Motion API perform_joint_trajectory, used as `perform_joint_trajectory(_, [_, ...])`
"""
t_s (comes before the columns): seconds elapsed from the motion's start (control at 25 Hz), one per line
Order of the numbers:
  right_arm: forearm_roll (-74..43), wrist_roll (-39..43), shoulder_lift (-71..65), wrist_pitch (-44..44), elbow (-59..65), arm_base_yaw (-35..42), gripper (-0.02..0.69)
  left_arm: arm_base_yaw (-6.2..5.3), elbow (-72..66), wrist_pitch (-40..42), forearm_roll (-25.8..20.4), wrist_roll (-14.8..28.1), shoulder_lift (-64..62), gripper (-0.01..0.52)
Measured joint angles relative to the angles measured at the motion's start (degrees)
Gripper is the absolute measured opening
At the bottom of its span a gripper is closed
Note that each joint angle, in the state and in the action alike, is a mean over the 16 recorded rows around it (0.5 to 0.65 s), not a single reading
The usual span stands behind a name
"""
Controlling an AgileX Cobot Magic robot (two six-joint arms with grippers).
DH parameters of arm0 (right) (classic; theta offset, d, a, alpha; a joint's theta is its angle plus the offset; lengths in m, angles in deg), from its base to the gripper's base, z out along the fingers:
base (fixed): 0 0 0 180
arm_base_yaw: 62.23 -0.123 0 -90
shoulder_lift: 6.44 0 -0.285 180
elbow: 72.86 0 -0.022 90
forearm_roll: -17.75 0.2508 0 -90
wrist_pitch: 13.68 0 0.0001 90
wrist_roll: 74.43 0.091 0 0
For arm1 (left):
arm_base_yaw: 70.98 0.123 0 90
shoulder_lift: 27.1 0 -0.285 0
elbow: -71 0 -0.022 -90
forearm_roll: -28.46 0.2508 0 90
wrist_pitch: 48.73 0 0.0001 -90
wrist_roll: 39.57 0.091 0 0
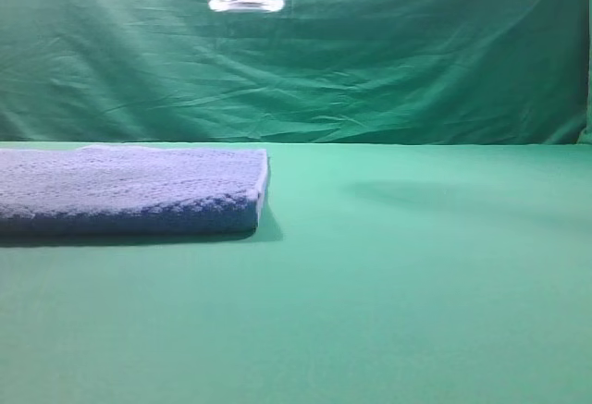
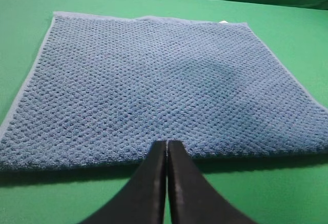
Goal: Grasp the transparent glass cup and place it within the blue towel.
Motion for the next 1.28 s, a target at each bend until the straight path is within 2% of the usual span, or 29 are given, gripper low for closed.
perform_joint_trajectory(0.28, [0.4,-0.8,-8.1,-1.8,-3.5,-0.9,0.136,0.00,0.0,0.0,0.0,0.0,0.0,0.000])
perform_joint_trajectory(0.6, [1.1,0.6,-9.5,1.2,-4.8,-1.0,0.313,0.00,0.0,0.0,0.0,0.0,0.0,0.000])
perform_joint_trajectory(0.76, [0.9,1.7,-7.0,5.7,-6.0,-1.0,0.347,0.00,0.0,0.0,0.0,0.0,0.0,0.000])
perform_joint_trajectory(0.84, [0.4,2.7,-5.0,8.6,-6.6,-1.0,0.336,0.00,0.0,0.0,0.0,0.0,0.0,0.000])
perform_joint_trajectory(0.96, [-0.9,4.4,-1.2,13.2,-7.5,-1.0,0.282,0.00,0.0,0.0,0.0,0.0,0.0,0.000])
perform_joint_trajectory(1.28, [-4.6,8.4,11.6,22.7,-6.3,-1.0,0.046,0.00,0.0,0.0,0.0,0.0,0.0,0.000])
